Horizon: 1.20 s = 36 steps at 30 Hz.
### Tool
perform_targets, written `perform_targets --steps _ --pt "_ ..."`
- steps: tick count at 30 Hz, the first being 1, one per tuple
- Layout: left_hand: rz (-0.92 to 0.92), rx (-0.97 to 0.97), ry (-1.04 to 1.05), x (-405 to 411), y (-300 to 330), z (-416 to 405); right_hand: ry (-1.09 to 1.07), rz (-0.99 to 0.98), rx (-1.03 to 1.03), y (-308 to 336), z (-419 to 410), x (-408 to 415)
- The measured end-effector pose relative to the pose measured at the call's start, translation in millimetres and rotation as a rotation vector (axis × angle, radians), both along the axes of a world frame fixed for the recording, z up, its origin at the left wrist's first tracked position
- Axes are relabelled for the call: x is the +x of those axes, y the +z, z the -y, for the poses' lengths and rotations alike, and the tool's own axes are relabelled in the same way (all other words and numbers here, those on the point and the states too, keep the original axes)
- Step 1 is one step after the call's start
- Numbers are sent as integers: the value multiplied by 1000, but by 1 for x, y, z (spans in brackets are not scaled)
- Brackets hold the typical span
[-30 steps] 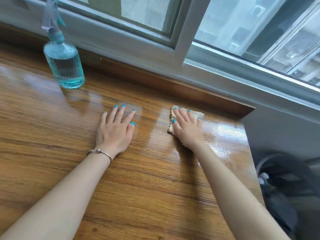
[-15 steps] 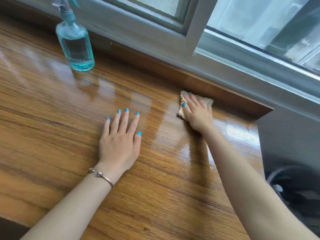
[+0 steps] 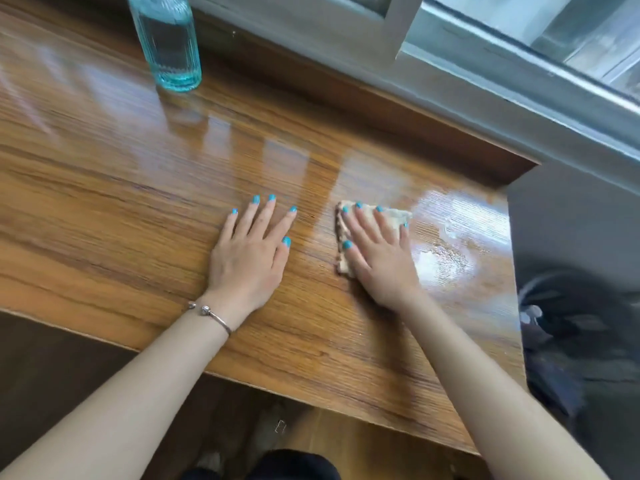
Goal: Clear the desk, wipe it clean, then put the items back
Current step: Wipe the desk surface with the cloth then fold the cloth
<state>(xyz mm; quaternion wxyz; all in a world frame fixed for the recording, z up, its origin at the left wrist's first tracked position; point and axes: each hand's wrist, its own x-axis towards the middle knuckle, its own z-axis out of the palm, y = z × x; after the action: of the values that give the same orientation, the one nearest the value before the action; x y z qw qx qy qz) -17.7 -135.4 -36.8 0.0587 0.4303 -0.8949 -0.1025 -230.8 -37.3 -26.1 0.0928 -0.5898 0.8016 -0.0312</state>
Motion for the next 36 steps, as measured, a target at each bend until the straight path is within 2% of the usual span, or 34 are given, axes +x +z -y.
perform_targets --steps 2,3,5,7,10,13,15,17,20,22,23,25,27,29,32,34,36 --pt "26 -10 -50 18 0 -29 76 8 35 2 -27 1" --pt "34 -1 -58 28 -1 -42 21 24 30 3 -21 -9" --pt "25 29 -72 38 -1 -54 -247 11 36 9 0 -19" --pt "2 35 -51 38 1 -53 -374 -11 24 10 3 13" --pt "-1 35 -65 36 0 -50 -170 -14 10 4 -60 99" --pt "-10 45 -77 38 -1 -48 -86 19 58 6 -86 92" --pt "-23 47 -82 36 -2 -48 -298 38 64 9 -68 71" --pt "-43 40 -79 37 -5 -49 -469 12 46 7 -61 86" --pt "-34 7 -85 38 -5 -48 -271 17 42 6 -100 150" --pt "-51 14 -88 37 -6 -47 -200 37 67 11 -132 146" --pt "-56 24 -89 37 -6 -47 -258 44 80 12 -136 129" --pt "-59 26 -84 37 -6 -50 -524 42 65 11 -130 96" --pt "-56 11 -75 35 -6 -51 -719 -21 68 7 -111 100" --pt "-45 8 -79 35 -6 -50 -600 -114 67 2 -92 142" --pt "-39 6 -76 39 -5 -47 -277 -63 55 1 -106 178" --pt "-40 5 -90 40 -5 -46 -338 -25 39 3 -131 147" --pt "-43 12 -94 39 -5 -49 -568 -33 55 7 -151 110"
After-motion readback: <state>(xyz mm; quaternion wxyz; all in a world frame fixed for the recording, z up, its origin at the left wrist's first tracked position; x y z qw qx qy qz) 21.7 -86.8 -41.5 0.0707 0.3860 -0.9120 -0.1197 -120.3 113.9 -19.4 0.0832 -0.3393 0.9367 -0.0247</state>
